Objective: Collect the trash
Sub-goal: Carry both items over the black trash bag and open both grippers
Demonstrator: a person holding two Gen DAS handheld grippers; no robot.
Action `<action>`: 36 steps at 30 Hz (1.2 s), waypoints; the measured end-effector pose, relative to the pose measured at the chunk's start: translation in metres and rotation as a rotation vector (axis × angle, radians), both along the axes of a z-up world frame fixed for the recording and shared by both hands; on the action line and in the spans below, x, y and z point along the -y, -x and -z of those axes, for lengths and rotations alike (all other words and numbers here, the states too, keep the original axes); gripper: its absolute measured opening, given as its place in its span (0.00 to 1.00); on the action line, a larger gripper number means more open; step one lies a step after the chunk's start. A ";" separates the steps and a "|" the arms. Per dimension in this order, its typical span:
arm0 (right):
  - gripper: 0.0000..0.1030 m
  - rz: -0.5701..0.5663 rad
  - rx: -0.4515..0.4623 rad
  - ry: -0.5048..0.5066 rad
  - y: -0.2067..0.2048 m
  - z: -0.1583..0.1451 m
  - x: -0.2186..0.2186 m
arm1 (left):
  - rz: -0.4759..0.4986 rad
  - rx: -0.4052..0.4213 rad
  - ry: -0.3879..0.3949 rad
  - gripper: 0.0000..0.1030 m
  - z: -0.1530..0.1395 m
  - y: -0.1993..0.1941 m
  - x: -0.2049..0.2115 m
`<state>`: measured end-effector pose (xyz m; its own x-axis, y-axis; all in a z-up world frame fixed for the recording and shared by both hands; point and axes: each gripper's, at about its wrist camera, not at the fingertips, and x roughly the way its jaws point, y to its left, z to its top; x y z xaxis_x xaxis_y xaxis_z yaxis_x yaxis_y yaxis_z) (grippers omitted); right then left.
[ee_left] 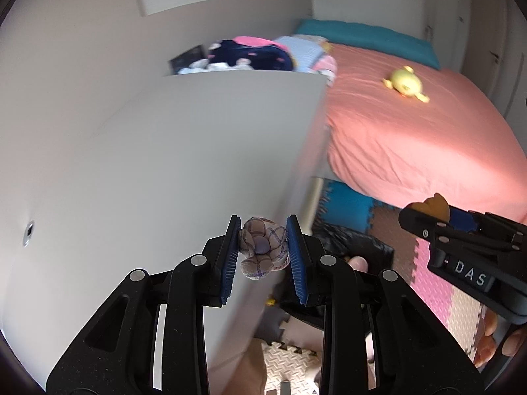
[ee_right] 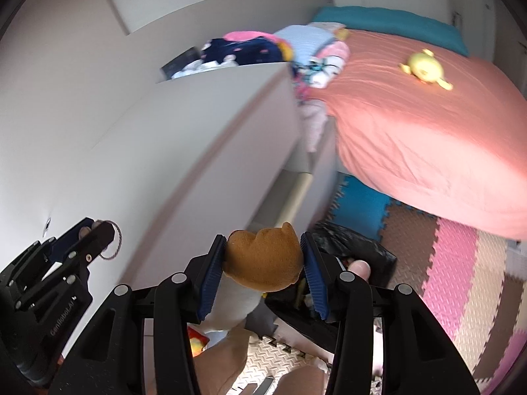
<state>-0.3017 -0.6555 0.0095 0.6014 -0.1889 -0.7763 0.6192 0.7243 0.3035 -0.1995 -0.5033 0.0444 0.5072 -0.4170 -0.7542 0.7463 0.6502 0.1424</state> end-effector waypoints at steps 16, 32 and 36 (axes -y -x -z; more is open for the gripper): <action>0.55 0.156 -0.071 -0.009 0.056 0.038 0.053 | 0.131 -0.047 -0.118 0.35 0.051 0.043 0.069; 0.97 0.267 -0.080 -0.039 0.073 0.057 0.062 | 0.101 0.007 -0.117 0.94 0.051 0.032 0.058; 0.97 0.254 -0.071 -0.035 0.068 0.053 0.055 | 0.089 0.015 -0.109 0.94 0.045 0.025 0.046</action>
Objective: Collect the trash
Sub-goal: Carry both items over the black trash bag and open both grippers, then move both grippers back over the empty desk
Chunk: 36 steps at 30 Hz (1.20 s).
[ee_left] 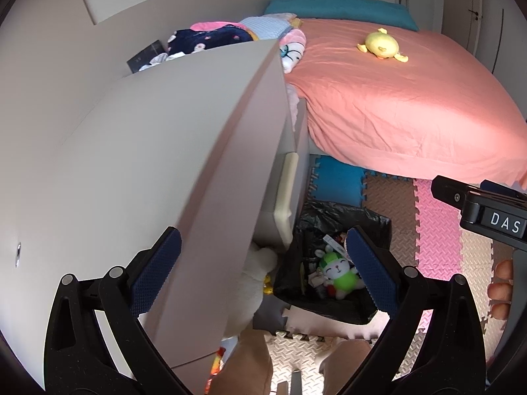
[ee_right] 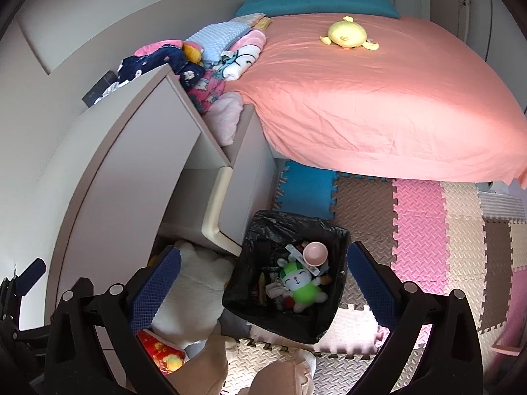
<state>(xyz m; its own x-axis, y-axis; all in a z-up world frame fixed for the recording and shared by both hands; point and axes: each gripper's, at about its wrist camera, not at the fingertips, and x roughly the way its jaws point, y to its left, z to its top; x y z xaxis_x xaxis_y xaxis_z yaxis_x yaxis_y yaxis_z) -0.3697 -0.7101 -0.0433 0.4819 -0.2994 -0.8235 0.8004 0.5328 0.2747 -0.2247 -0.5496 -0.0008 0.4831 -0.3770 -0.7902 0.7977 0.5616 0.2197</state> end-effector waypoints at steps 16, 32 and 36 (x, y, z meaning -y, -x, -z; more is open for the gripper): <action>0.97 -0.139 0.040 0.074 -0.056 -0.044 -0.050 | -0.125 -0.004 0.083 0.94 -0.033 -0.043 -0.068; 0.97 -0.403 0.065 0.115 -0.148 -0.077 -0.157 | -0.358 -0.033 0.149 0.94 -0.044 -0.102 -0.191; 0.97 -0.460 0.071 0.126 -0.172 -0.082 -0.189 | -0.416 -0.028 0.139 0.94 -0.044 -0.113 -0.226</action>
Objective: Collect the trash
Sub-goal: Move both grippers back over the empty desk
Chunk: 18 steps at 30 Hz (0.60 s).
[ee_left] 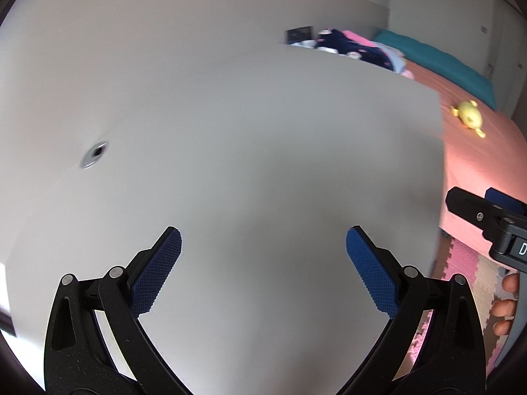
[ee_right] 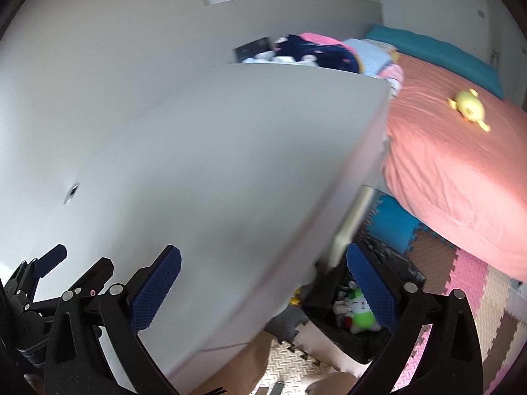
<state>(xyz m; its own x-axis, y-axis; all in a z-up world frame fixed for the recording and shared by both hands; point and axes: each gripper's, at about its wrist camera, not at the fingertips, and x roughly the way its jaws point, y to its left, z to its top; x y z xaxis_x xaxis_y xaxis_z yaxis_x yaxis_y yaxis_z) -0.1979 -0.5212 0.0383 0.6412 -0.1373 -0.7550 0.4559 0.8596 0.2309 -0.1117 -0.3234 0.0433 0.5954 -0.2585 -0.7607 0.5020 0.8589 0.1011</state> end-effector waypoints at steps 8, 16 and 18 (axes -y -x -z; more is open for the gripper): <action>0.97 -0.129 -0.019 -0.002 -0.048 0.003 -0.079 | -0.134 -0.021 -0.007 0.94 -0.003 -0.030 -0.085; 0.97 -0.219 -0.043 -0.027 -0.077 0.015 -0.148 | -0.186 -0.046 -0.036 0.94 -0.001 -0.042 -0.147; 0.97 -0.231 -0.054 -0.026 -0.081 0.017 -0.161 | -0.198 -0.054 -0.036 0.94 0.002 -0.043 -0.162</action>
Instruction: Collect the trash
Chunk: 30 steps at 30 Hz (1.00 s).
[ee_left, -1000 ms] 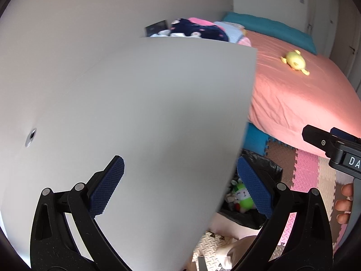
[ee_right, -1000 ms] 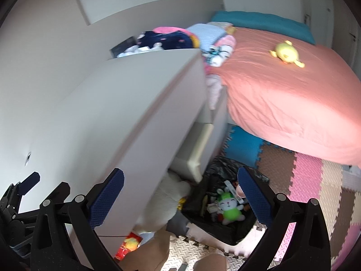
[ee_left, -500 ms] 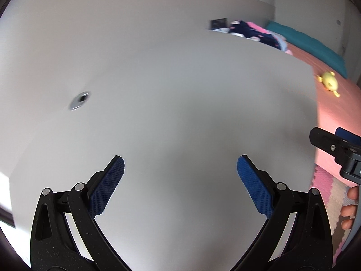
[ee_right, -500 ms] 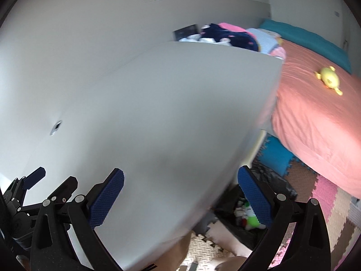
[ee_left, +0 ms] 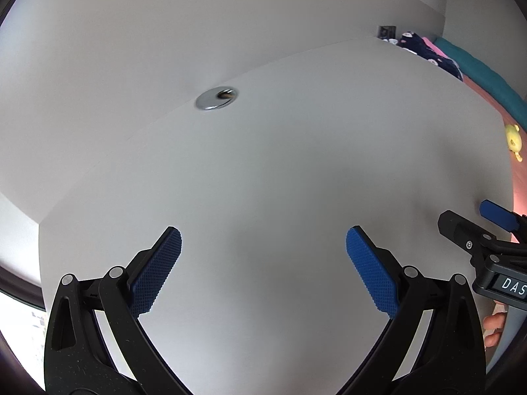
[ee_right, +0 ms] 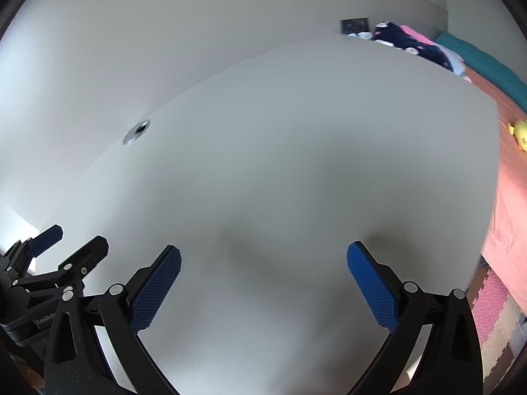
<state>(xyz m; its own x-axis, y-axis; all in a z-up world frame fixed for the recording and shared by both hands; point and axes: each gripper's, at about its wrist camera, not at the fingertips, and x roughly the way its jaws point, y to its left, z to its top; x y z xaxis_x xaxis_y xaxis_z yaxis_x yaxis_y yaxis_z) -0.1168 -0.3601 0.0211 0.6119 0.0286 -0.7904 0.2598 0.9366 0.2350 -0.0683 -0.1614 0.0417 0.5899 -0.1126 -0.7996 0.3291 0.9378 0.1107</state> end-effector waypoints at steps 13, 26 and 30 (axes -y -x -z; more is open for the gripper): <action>0.98 -0.011 -0.027 0.095 -0.020 0.009 -0.075 | -0.047 -0.029 0.018 0.94 0.031 -0.005 -0.081; 0.98 0.038 -0.054 0.202 -0.027 0.015 -0.094 | -0.081 -0.041 0.080 0.94 0.035 -0.014 -0.108; 0.98 0.038 -0.054 0.203 -0.027 0.015 -0.094 | -0.081 -0.041 0.079 0.94 0.034 -0.013 -0.108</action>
